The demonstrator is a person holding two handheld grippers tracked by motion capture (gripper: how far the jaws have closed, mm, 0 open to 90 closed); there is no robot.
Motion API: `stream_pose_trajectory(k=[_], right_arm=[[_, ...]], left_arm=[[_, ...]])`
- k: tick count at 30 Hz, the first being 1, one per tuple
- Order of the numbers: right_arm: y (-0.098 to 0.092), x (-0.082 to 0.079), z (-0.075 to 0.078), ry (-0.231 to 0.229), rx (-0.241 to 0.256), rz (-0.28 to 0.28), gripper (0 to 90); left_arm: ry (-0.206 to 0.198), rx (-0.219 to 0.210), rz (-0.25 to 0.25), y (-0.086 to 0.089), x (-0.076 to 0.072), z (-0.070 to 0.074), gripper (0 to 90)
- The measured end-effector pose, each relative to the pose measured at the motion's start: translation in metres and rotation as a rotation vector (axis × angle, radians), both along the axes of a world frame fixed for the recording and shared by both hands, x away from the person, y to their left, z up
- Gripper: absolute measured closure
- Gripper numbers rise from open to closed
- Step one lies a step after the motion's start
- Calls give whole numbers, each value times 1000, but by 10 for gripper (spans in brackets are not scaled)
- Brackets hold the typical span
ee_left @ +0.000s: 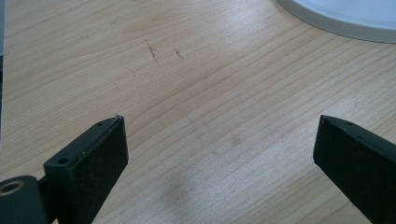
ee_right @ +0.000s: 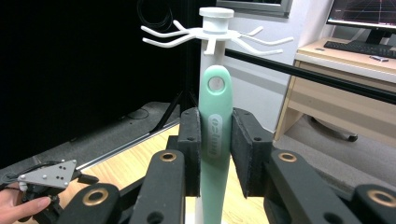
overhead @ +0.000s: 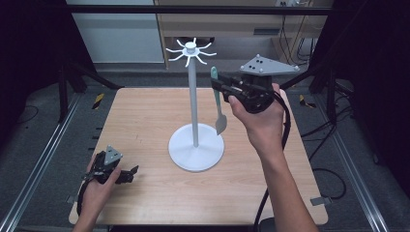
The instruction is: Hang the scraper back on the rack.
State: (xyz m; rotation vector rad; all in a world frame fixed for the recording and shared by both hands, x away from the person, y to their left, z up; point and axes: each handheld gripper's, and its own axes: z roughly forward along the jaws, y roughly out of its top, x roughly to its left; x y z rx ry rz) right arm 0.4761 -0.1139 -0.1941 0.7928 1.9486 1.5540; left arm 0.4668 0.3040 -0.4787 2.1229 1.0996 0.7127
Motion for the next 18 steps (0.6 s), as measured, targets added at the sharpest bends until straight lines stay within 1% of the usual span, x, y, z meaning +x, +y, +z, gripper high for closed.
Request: stream_pose_trajectory(k=[8,18], right_arm=[[3,0,1,-4,5,1,745],[7,0,5,-8,-5,-2,745]], left_arm=[[0,1,-1,0,0,0,28],[-1,-1,-1,0,0,0,29]])
